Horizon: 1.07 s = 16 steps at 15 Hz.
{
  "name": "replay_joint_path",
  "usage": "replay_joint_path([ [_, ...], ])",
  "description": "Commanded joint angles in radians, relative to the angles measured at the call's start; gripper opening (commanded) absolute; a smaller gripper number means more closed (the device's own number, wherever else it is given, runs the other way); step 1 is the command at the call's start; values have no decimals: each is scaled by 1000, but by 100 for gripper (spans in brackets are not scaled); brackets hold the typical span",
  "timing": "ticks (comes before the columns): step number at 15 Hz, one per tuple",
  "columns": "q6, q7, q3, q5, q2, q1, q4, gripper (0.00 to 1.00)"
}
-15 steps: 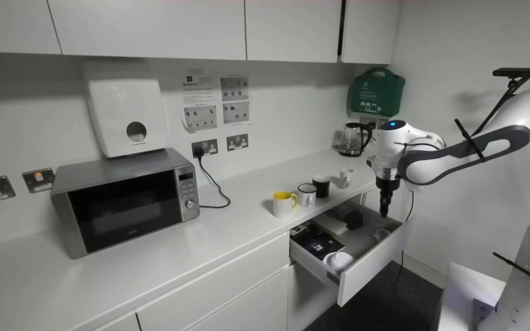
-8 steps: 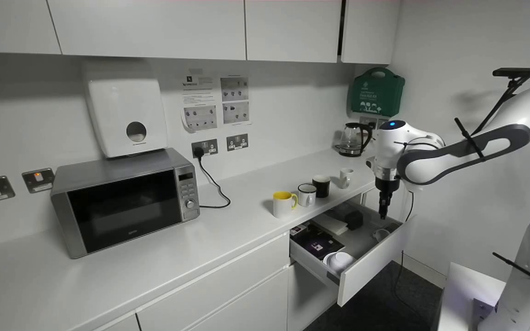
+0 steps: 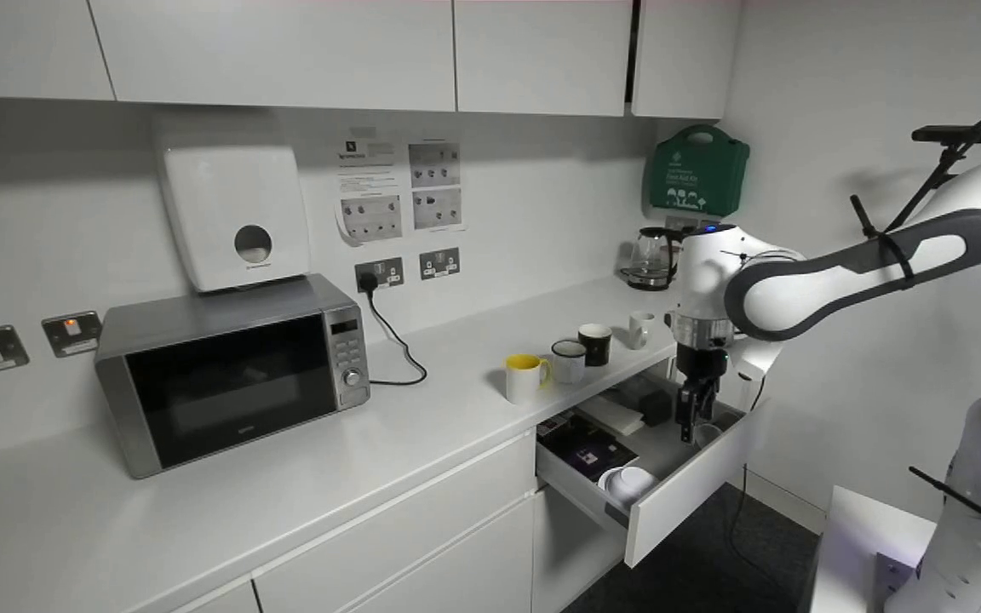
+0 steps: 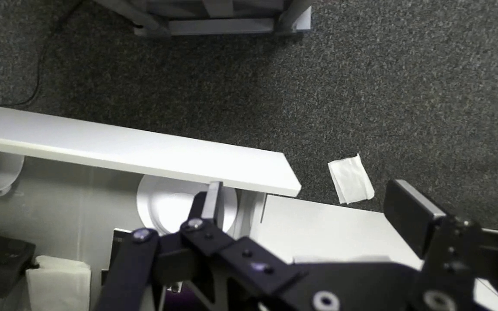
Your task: Close the open drawer
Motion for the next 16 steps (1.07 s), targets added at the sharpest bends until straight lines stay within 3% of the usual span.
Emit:
replay_joint_path([
  [1,-1,109,36,65,29,14,32,100],
  [6,67,228,57,57,63,-10,5,100],
  [16,228,256,45,24,185,-23,-113,100],
])
